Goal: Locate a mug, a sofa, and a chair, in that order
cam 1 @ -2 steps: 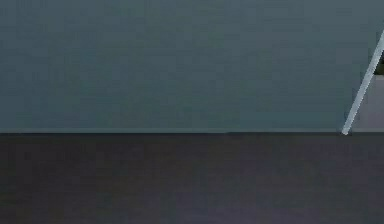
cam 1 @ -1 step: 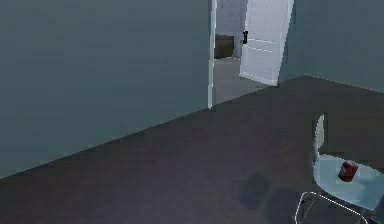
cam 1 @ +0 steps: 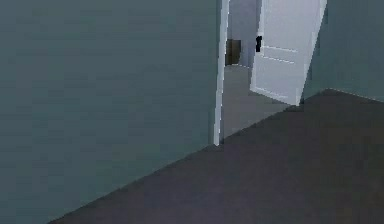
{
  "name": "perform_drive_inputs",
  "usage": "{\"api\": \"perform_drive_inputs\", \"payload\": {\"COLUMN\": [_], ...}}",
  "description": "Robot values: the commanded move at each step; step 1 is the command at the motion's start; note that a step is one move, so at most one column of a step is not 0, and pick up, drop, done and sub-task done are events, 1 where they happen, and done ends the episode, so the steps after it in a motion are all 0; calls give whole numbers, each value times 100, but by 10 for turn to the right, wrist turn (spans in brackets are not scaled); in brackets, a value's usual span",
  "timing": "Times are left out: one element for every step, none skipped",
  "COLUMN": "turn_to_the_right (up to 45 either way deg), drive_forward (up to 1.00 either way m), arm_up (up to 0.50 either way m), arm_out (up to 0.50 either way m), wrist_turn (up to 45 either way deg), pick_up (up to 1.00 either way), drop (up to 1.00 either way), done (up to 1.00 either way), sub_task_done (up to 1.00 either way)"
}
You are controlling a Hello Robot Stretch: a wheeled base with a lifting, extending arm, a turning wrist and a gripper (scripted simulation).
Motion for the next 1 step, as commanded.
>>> {"api": "perform_drive_inputs", "payload": {"turn_to_the_right": [60], "drive_forward": [0], "arm_up": [0], "arm_out": [0], "wrist_turn": [0], "pick_up": [0], "drop": [0], "done": [0], "sub_task_done": [0]}}
